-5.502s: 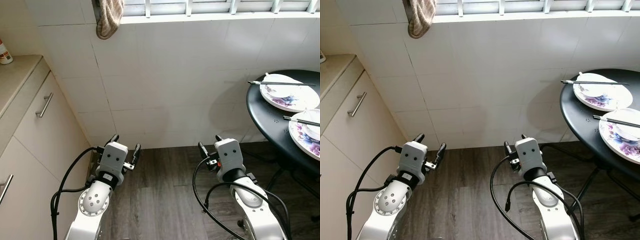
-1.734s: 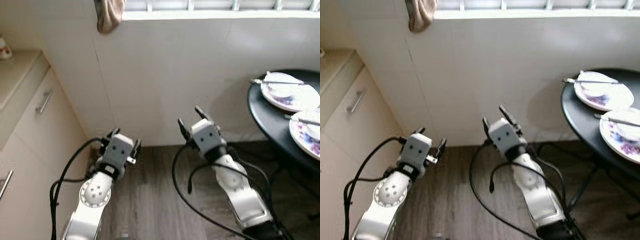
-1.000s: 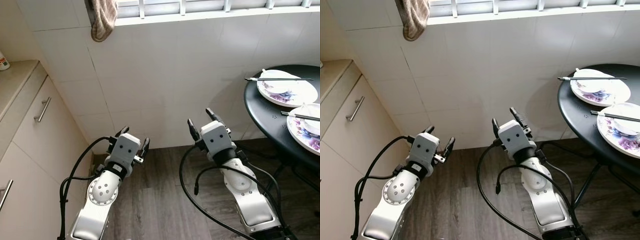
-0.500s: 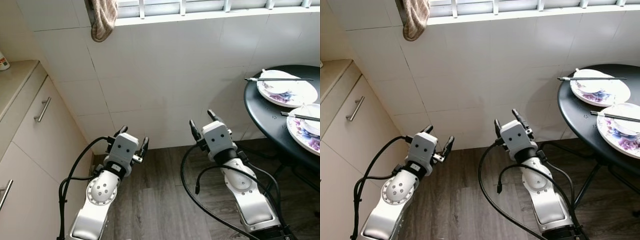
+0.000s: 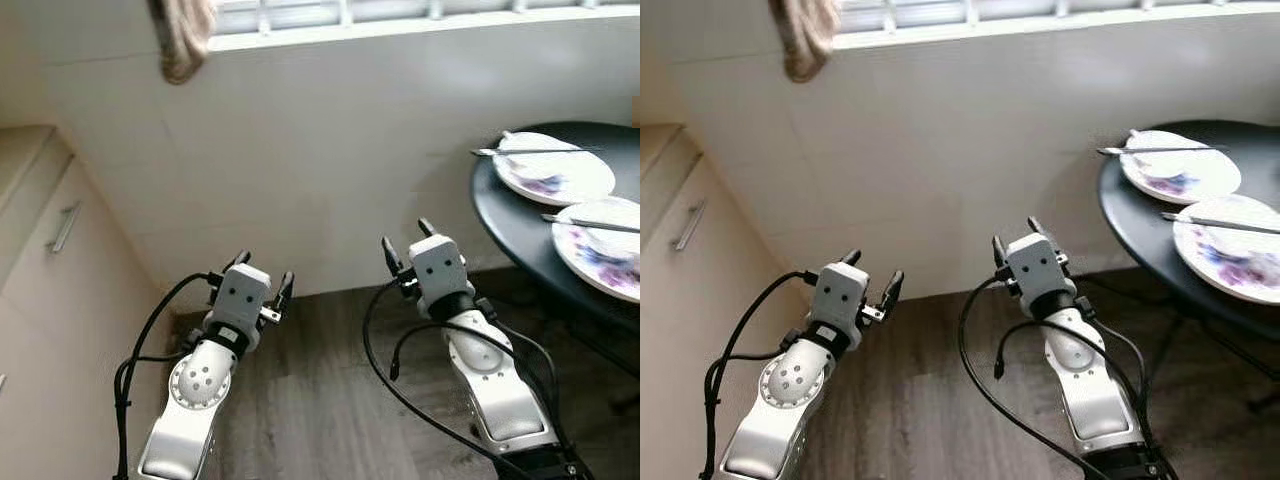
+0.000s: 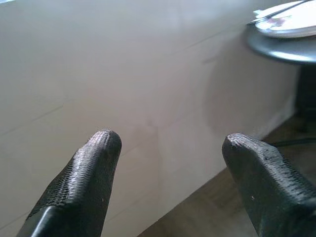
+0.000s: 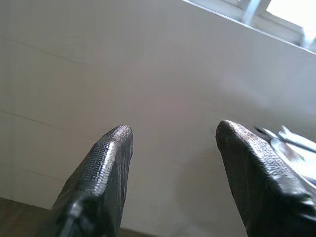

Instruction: Kitchen organization

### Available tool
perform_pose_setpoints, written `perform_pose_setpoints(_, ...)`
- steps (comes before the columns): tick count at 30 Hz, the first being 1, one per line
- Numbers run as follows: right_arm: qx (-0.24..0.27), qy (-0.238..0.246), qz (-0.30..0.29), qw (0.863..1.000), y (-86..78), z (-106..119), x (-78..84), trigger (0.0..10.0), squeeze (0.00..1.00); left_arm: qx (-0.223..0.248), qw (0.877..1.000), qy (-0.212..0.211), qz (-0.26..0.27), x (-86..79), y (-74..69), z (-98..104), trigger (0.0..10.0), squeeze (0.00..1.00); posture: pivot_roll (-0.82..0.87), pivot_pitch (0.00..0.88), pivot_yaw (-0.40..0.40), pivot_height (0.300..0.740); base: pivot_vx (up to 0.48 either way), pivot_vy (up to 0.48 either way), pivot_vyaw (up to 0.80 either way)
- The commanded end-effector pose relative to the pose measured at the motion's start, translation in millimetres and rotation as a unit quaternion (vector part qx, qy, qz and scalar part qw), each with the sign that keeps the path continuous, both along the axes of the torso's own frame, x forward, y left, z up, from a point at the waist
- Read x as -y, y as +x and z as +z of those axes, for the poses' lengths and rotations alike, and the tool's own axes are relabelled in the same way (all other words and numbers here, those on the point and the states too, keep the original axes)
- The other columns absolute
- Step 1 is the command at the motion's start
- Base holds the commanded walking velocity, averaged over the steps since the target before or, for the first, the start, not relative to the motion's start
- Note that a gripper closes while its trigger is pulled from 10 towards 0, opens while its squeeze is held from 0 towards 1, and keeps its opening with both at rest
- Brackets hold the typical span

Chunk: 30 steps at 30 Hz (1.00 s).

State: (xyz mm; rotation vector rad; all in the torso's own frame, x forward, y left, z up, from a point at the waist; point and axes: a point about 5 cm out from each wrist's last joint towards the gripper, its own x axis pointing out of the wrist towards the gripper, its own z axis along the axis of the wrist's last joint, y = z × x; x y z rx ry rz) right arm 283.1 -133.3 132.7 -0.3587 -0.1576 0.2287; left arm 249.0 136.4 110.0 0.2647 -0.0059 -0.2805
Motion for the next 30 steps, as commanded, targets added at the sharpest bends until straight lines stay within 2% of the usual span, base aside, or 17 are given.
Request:
perform_pose_setpoints(1, -0.006, 0.005, -0.004, 1.0, 1.3, 0.4, 2.5, 10.0, 0.0, -0.005, 1.0, 0.003, 0.002, -2.1, 0.1, -0.8, 10.0, 0.0, -0.02, 0.025, -0.002, 0.74, 0.0, 0.0, -0.8)
perform_pose_setpoints(18, 0.0, -0.009, 0.001, 1.0, -0.2, 2.6, -1.2, 10.0, 0.0, 0.005, 1.0, -0.018, -0.003, -4.2, -1.6, 4.1, 10.0, 0.0, -0.02, 0.038, 0.004, 0.74, 0.0, 0.0, -0.79)
perform_pose_setpoints(21, 0.004, -0.016, 0.003, 1.0, -0.4, 3.0, -1.9, 10.0, 0.0, 0.008, 1.0, -0.022, -0.004, -4.3, -1.8, 5.3, 10.0, 0.0, -0.02, 0.039, 0.003, 0.74, 0.0, 0.0, 0.0)
perform_pose_setpoints(23, 0.009, -0.032, 0.01, 0.999, -1.1, 2.8, -4.7, 10.0, 0.0, 0.014, 1.0, -0.027, -0.005, -4.8, -2.2, 7.1, 10.0, 0.0, -0.02, 0.039, 0.003, 0.74, 0.427, 0.0, 0.0)
perform_pose_setpoints(30, 0.007, -0.033, 0.012, 0.999, -1.1, 2.1, -5.6, 10.0, 0.0, 0.016, 0.999, -0.029, -0.008, -4.8, -2.1, 7.6, 10.0, 0.0, -0.02, 0.039, 0.003, 0.74, 0.48, 0.0, 0.0)
